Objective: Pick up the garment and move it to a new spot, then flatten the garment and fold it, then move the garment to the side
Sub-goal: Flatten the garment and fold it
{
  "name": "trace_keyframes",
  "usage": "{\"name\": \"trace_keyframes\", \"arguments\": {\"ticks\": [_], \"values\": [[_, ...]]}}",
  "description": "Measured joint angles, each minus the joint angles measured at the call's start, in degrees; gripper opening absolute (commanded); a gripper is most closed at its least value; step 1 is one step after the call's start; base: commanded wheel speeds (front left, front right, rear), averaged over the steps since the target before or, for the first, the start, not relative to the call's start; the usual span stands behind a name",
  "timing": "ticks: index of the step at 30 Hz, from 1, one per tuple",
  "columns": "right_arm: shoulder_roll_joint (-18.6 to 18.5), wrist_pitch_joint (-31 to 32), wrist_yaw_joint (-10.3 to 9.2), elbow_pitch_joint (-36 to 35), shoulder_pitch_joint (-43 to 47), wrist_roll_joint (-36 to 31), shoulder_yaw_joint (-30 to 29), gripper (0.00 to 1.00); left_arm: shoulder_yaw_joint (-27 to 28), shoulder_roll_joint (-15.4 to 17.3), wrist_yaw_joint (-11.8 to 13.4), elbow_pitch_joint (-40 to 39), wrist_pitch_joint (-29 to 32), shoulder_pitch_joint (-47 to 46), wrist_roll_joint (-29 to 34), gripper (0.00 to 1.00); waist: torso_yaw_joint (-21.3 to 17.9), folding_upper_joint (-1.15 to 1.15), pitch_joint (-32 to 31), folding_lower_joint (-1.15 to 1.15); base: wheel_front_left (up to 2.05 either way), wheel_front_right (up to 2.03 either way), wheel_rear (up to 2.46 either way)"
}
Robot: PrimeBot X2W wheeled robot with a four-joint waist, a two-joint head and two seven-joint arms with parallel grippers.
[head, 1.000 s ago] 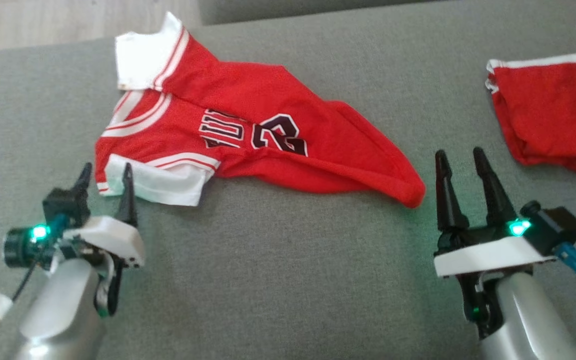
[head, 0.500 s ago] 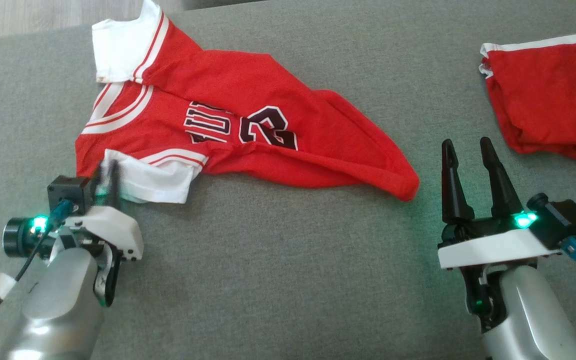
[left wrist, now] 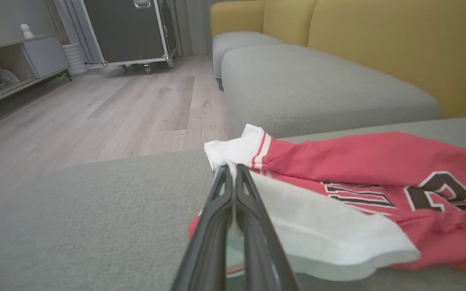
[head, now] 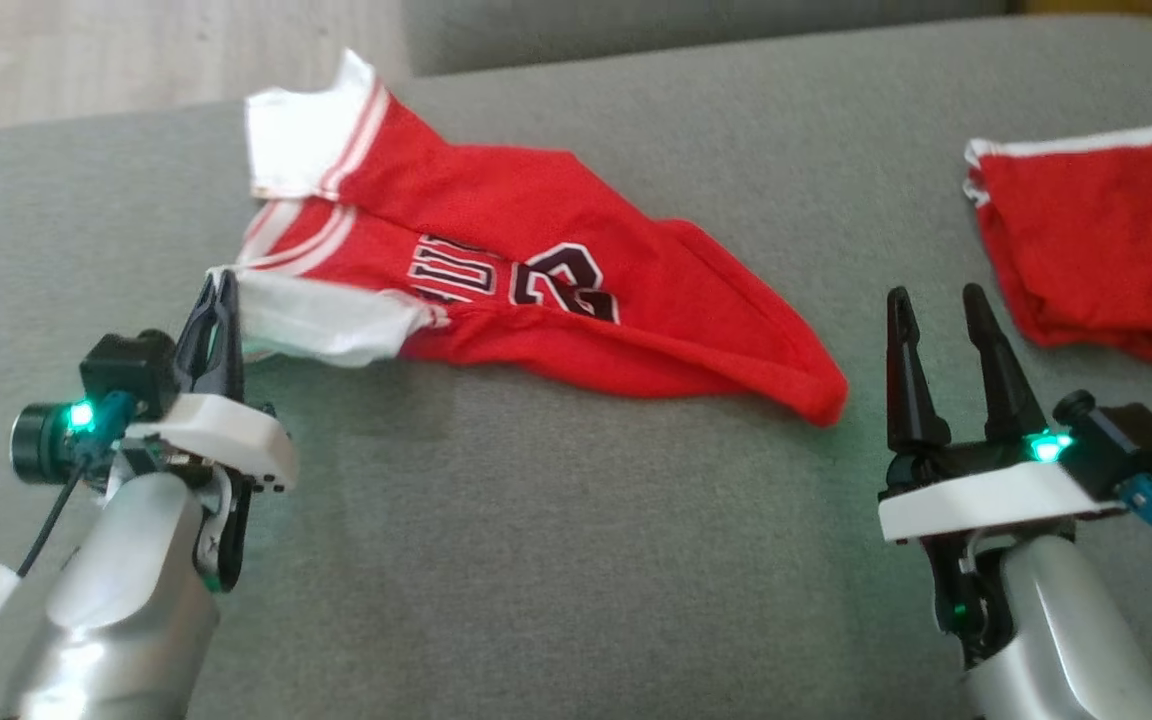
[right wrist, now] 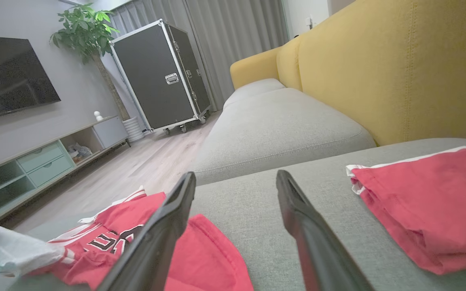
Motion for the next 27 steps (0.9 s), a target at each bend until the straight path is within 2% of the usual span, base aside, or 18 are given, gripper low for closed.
{"name": "trace_keyframes", "arguments": {"ticks": [4, 10, 14, 16, 22, 25, 26, 27], "values": [[0.01, 0.0, 0.0, 0.94, 1.16, 0.02, 0.3, 1.0, -0.02, 1.34, -0.31, -3.66, 1.27, 1.96, -0.63, 0.0, 1.88, 0.0, -2.2, 0.0, 0.0, 0.0, 0.0], [0.01, 0.0, 0.0, 2.5, 2.69, 1.01, 0.35, 1.0, -0.2, 5.27, -0.2, -11.17, 5.76, 10.56, -1.97, 0.0, 4.79, 0.0, -5.48, -0.01, 0.0, 0.0, 0.0], [0.01, 0.0, 0.0, 3.26, 3.34, 1.54, 0.52, 1.0, -1.44, 9.02, 0.83, -17.39, 11.34, 18.0, -1.97, 0.0, 6.84, 0.0, -7.33, -0.01, 0.0, 0.0, 0.0], [0.01, 0.0, 0.0, 3.41, 3.34, 1.55, 0.56, 1.0, -1.88, 9.59, 1.11, -18.27, 12.38, 19.23, -1.97, 0.0, 7.13, 0.0, -7.56, -0.01, 0.0, 0.0, 0.0], [0.01, 0.0, 0.0, 4.11, 3.33, 2.03, 0.77, 1.0, -3.6, 11.87, 3.01, -20.92, 21.92, 24.85, -2.94, 0.0, 7.87, 0.0, -8.3, -0.01, 0.0, 0.0, 0.0], [0.01, 0.0, 0.0, 4.31, 3.33, 2.03, 0.97, 1.0, -3.65, 11.95, 4.36, -22.82, 24.02, 25.86, -3.45, 0.0, 7.8, 0.0, -8.37, 0.0, 0.0, 0.0, 0.0], [0.01, 0.0, 0.0, 4.33, 3.33, 2.03, 0.98, 1.0, -3.68, 12.01, 4.63, -23.35, 24.65, 25.86, -3.44, 0.35, 7.73, 0.0, -8.41, 0.0, 0.0, 0.0, 0.0], [0.01, 0.0, 0.0, 4.35, 3.33, 2.03, 0.98, 1.0, -3.6, 12.02, 5.32, -24.03, 24.68, 25.86, -3.43, 1.0, 7.64, 0.0, -8.42, 0.0, 0.0, 0.0, 0.0]]}}
